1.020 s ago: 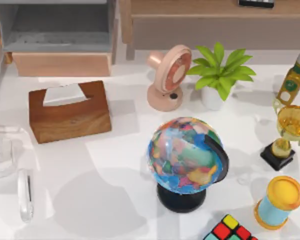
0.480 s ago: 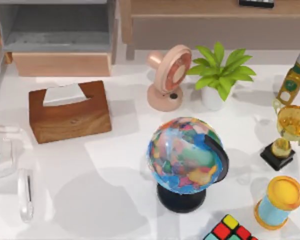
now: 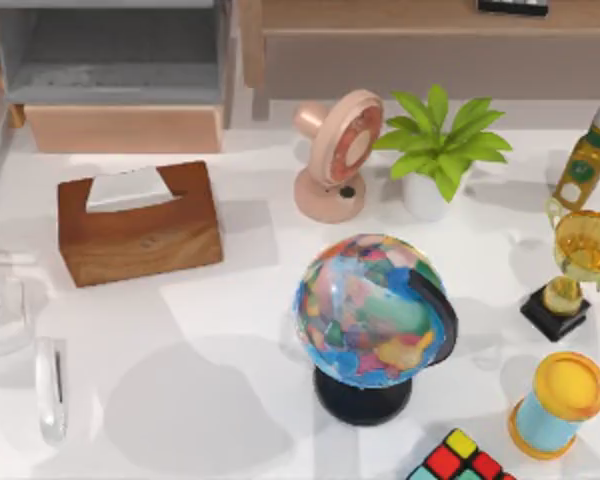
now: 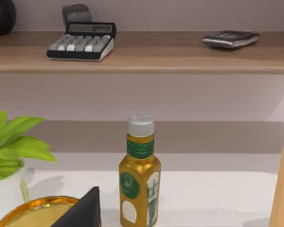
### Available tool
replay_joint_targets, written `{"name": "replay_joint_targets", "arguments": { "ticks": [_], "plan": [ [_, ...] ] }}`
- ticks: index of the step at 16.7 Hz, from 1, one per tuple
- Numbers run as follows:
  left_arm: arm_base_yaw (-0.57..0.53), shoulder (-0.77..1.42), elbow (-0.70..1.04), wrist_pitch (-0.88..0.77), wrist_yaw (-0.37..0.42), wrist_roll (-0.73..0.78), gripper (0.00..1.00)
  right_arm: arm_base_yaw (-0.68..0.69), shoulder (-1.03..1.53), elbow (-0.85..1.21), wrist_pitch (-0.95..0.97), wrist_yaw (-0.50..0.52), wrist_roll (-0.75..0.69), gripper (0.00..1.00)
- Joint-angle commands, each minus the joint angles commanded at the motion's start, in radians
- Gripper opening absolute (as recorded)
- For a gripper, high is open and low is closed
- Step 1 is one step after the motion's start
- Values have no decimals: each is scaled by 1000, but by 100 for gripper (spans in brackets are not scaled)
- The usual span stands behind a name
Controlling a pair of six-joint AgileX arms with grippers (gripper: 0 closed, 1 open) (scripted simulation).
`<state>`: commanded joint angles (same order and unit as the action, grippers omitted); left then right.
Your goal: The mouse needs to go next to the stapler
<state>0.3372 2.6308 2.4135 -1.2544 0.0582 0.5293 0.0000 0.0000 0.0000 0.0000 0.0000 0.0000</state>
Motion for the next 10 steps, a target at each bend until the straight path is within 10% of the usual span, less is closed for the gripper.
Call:
{"name": "replay_joint_targets", "arguments": {
  "ticks": [5,10],
  "plan": [
    [-4,10,-5,8,0,-2,100,0,0,0,0,0,0,100],
    [-4,10,-5,8,0,-2,62,0,0,0,0,0,0,100]
  ]
}}
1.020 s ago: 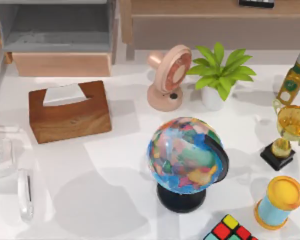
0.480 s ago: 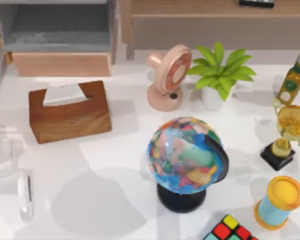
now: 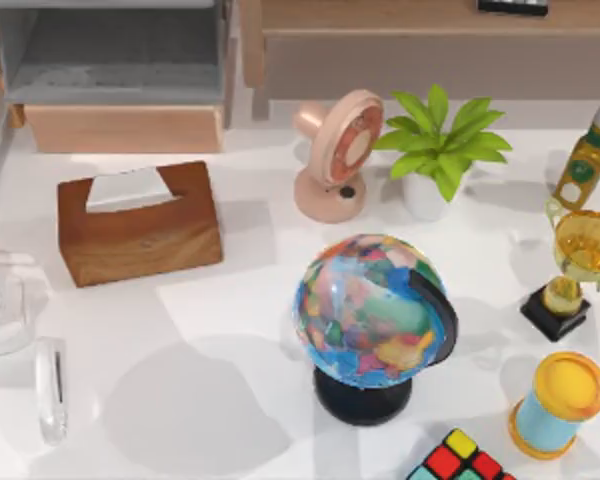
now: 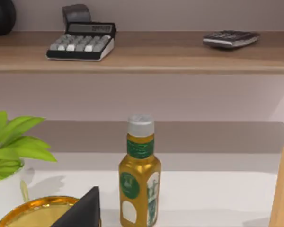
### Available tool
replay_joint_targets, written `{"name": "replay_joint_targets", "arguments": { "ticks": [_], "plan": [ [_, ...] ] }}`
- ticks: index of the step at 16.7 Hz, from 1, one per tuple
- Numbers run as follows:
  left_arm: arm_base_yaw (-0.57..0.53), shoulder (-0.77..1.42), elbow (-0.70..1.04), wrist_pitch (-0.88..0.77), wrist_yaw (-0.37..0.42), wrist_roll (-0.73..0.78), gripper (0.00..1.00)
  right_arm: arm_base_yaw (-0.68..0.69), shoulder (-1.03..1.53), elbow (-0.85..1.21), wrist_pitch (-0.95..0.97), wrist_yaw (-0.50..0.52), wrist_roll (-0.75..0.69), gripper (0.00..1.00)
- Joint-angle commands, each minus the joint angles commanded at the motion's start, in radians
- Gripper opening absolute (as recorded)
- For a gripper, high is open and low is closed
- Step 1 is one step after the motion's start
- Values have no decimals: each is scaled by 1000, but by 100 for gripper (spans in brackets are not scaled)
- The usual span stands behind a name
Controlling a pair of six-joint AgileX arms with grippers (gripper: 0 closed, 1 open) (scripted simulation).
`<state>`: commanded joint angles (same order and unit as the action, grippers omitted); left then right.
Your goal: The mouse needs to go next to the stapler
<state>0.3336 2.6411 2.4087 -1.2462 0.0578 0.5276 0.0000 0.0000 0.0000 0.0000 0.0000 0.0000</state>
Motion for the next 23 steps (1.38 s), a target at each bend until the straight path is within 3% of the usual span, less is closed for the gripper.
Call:
{"name": "replay_joint_targets", "arguments": {
  "ticks": [8,19,23],
  "plan": [
    [0,0,0,0,0,0,2,0,0,0,0,0,0,100],
    [3,-12,-2,-1,-1,-2,0,0,0,0,0,0,0,100],
    [6,-133,-75,5,-11,-74,0,0,0,0,0,0,0,100]
  ]
}}
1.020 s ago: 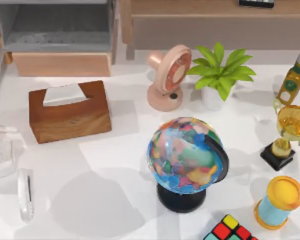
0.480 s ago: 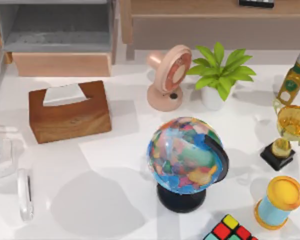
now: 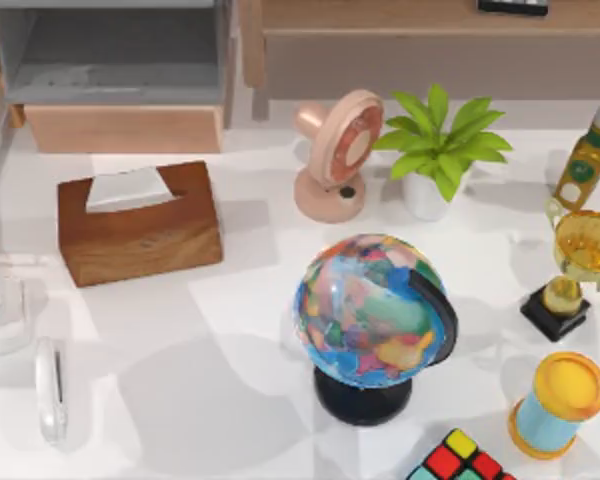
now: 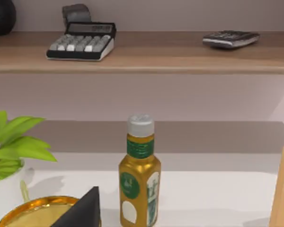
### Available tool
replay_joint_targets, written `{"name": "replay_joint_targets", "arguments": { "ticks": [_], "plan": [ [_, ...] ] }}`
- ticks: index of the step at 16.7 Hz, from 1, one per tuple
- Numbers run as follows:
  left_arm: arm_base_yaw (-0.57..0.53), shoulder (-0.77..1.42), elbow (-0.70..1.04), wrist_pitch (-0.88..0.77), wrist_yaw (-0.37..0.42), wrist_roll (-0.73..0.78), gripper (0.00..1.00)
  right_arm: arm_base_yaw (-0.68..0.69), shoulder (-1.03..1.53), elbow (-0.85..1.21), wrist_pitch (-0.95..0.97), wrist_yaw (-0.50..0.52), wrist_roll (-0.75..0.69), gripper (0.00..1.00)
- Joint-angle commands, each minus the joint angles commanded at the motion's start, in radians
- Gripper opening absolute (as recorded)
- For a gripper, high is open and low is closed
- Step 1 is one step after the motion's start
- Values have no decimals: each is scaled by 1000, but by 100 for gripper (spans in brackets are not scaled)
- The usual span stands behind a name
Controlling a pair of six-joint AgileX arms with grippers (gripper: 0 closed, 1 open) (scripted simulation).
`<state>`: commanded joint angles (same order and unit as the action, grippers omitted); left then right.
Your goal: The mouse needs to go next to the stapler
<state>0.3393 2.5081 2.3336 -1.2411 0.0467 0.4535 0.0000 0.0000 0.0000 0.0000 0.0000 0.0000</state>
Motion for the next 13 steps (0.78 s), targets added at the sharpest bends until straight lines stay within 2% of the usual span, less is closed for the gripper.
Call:
{"name": "replay_joint_targets", "arguments": {
  "ticks": [9,13],
  "plan": [
    [-100,-405,-210,151,-33,-398,0,0,0,0,0,0,0,100],
    [-223,-510,-352,186,-36,-513,0,0,0,0,0,0,0,100]
  ]
}}
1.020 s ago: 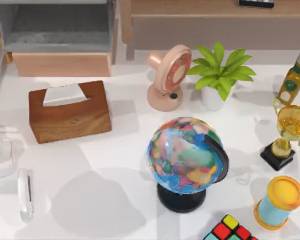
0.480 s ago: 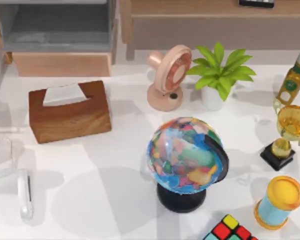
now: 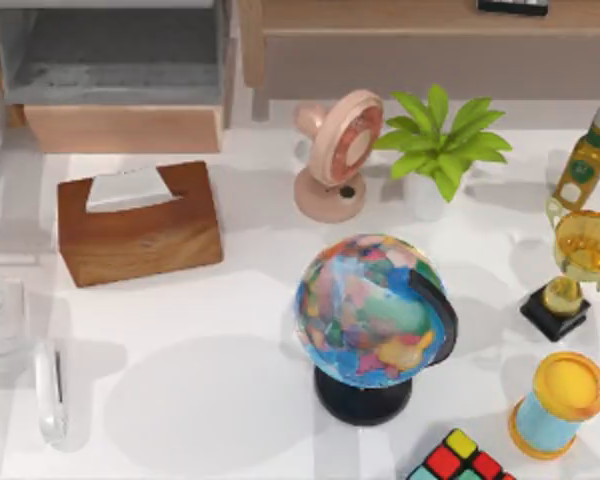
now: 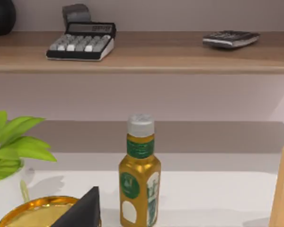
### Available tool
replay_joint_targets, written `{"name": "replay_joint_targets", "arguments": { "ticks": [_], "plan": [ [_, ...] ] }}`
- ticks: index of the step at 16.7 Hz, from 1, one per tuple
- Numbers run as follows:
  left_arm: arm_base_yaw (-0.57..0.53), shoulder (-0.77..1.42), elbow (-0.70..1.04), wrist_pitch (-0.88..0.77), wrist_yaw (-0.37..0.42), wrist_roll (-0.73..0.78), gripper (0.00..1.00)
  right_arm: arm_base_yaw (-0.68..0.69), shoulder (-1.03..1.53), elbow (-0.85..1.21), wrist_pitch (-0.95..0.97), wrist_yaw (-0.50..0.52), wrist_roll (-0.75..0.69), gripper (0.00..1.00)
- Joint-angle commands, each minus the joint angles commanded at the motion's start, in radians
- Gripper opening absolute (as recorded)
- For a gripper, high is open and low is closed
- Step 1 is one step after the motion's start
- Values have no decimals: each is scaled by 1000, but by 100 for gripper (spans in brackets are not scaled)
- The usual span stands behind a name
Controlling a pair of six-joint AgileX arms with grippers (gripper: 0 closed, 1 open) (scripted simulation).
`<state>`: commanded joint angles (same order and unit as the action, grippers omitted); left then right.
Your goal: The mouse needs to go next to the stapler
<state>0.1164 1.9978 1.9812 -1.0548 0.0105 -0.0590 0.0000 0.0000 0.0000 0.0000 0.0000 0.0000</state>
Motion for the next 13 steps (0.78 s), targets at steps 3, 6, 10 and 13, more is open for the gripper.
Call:
{"name": "replay_joint_targets", "arguments": {
  "ticks": [3,6,10,13],
  "plan": [
    [-123,-69,-92,30,13,-52,0,0,0,0,0,0,0,100],
    [-208,-139,-230,66,7,-136,0,0,0,0,0,0,0,100],
    [-307,-231,-520,125,-26,-299,0,0,0,0,0,0,0,100],
    [-435,-309,-763,182,-45,-407,0,0,0,0,0,0,0,100]
  ]
}}
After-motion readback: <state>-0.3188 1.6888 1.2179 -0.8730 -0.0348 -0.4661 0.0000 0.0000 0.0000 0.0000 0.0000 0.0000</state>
